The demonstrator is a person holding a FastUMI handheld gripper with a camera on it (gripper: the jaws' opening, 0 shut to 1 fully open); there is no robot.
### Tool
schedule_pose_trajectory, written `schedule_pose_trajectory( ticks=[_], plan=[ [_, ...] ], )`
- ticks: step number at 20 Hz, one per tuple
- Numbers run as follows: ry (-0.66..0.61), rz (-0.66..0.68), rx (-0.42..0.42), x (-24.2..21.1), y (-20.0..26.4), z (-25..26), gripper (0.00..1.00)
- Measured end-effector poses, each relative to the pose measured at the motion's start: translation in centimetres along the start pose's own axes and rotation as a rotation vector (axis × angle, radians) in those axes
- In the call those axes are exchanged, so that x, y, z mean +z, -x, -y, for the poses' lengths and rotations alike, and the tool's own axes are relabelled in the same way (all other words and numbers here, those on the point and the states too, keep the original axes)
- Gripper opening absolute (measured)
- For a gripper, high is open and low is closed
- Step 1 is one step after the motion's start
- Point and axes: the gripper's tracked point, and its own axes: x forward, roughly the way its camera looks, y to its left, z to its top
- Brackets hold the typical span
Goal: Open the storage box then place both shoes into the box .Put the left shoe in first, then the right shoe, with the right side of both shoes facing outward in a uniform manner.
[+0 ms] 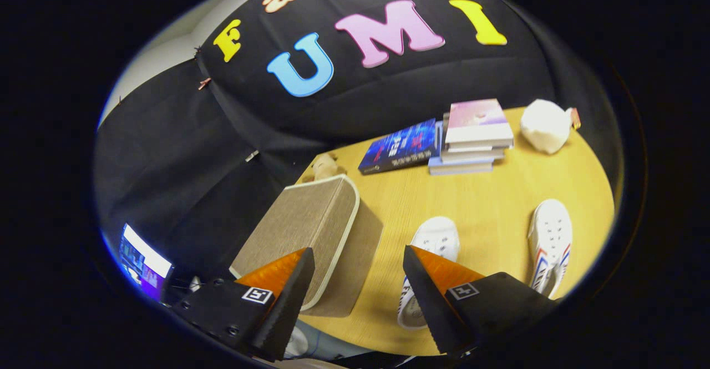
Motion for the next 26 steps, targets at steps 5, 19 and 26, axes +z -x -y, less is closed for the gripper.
schedule_pose_trajectory(
  ticks=[5,19,26],
  plan=[
    [-0.158,-0.189,0.226,-4.5,-1.1,-3.2,0.98],
    [-0.410,-0.406,0.436,-7.4,-5.6,-7.1,0.96],
    [-0.562,-0.450,0.466,-6.1,-4.2,-7.8,0.72]
  ],
)
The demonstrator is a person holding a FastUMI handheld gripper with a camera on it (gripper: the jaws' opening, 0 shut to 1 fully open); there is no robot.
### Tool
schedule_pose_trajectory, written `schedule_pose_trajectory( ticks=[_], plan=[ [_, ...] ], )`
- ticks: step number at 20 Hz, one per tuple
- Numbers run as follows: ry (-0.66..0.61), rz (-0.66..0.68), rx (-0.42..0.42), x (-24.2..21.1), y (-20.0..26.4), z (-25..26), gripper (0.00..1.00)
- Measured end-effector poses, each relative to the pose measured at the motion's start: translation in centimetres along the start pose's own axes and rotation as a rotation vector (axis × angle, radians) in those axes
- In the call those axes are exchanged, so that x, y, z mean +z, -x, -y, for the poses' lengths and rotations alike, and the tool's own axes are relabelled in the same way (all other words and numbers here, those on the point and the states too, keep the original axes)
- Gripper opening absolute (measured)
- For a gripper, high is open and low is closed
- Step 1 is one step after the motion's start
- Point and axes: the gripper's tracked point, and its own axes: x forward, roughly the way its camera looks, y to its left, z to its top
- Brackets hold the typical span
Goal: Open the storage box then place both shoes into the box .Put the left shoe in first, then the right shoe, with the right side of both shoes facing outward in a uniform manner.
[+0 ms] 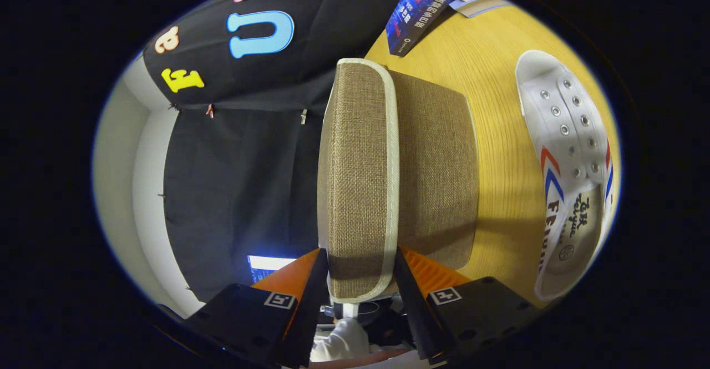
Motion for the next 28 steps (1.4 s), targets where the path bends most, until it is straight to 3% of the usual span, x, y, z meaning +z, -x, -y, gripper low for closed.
schedule_pose_trajectory(
  ticks=[3,8,9,12,16,19,28],
  plan=[
    [-0.010,0.002,0.041,-0.7,1.1,-1.9,0.72],
    [-0.086,-0.022,0.030,-1.1,1.3,-3.4,0.69],
    [-0.097,-0.023,0.040,-1.2,1.2,-4.0,0.54],
    [-0.086,-0.034,0.049,-1.7,1.5,-4.8,0.54],
    [-0.076,-0.011,0.029,-2.0,1.4,-5.0,0.21],
    [-0.067,0.001,0.039,-2.2,1.3,-5.8,0.05],
    [-0.032,0.032,0.050,-1.4,-0.3,-9.8,0.05]
  ],
)
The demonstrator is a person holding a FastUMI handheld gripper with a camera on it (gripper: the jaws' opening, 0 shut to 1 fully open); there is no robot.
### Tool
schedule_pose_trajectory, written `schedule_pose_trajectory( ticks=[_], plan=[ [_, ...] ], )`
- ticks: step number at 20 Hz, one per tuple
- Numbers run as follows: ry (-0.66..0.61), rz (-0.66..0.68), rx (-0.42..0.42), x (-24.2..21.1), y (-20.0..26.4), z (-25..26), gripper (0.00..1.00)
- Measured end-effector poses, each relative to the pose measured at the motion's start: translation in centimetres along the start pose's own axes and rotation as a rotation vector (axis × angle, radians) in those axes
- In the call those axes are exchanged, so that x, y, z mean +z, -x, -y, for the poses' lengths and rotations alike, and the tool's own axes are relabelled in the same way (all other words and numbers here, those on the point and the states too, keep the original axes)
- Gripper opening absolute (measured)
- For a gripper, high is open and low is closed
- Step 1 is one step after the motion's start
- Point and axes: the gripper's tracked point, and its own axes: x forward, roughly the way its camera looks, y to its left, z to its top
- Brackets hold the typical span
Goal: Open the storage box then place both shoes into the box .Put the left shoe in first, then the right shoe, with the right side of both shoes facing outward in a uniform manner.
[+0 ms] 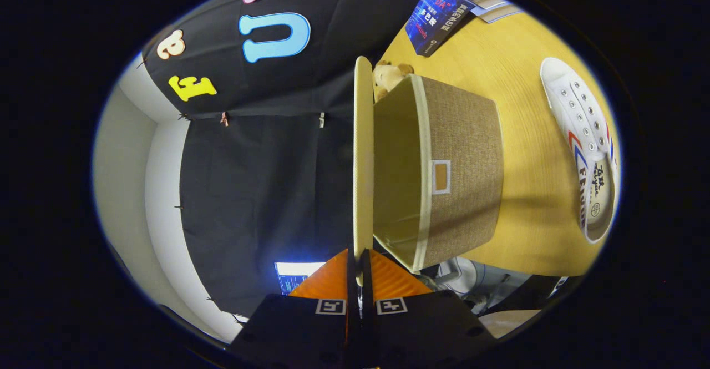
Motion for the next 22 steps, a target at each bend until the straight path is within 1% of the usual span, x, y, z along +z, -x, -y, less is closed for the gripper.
schedule_pose_trajectory(
  ticks=[4,6,9,12,17,22],
  plan=[
    [0.076,0.001,0.032,0.0,-1.7,-4.6,0.05],
    [0.112,-0.005,0.051,0.3,-3.4,-7.3,0.05],
    [0.168,-0.030,0.075,0.5,-6.6,-11.6,0.05],
    [0.231,-0.073,0.074,0.0,-11.0,-14.3,0.05],
    [0.213,-0.122,0.048,-0.8,-19.5,-15.6,0.05],
    [0.270,-0.166,-0.021,-1.9,-25.5,-14.3,0.05]
  ],
)
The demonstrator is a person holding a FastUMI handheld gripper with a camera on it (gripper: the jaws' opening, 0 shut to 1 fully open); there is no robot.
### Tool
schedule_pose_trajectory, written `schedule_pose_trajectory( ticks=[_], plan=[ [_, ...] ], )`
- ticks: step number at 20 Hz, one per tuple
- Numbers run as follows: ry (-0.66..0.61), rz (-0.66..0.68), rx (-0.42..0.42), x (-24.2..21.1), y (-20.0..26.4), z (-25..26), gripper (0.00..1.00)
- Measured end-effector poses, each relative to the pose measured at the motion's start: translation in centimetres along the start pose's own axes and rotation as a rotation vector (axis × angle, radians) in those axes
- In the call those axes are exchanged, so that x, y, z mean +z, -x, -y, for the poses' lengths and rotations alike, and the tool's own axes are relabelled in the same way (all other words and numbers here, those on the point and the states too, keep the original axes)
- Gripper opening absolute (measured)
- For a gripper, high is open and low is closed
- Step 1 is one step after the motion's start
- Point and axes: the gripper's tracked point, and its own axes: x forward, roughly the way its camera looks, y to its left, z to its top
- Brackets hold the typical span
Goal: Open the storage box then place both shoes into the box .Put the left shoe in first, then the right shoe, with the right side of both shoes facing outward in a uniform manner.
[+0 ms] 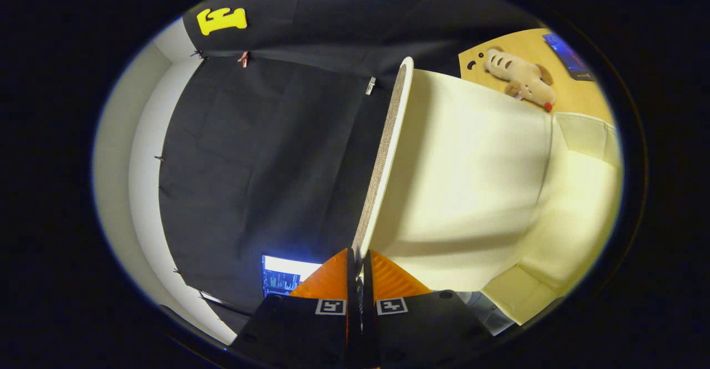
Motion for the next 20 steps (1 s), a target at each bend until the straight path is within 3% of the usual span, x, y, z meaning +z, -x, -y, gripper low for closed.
schedule_pose_trajectory(
  ticks=[6,8,14,20],
  plan=[
    [-0.019,-0.041,-0.106,-1.3,-4.4,2.9,0.05],
    [0.020,-0.010,-0.139,-0.4,-4.6,3.4,0.11],
    [0.204,0.153,-0.239,2.6,1.9,4.0,0.97],
    [0.415,0.335,-0.501,4.4,14.1,8.7,0.98]
  ],
)
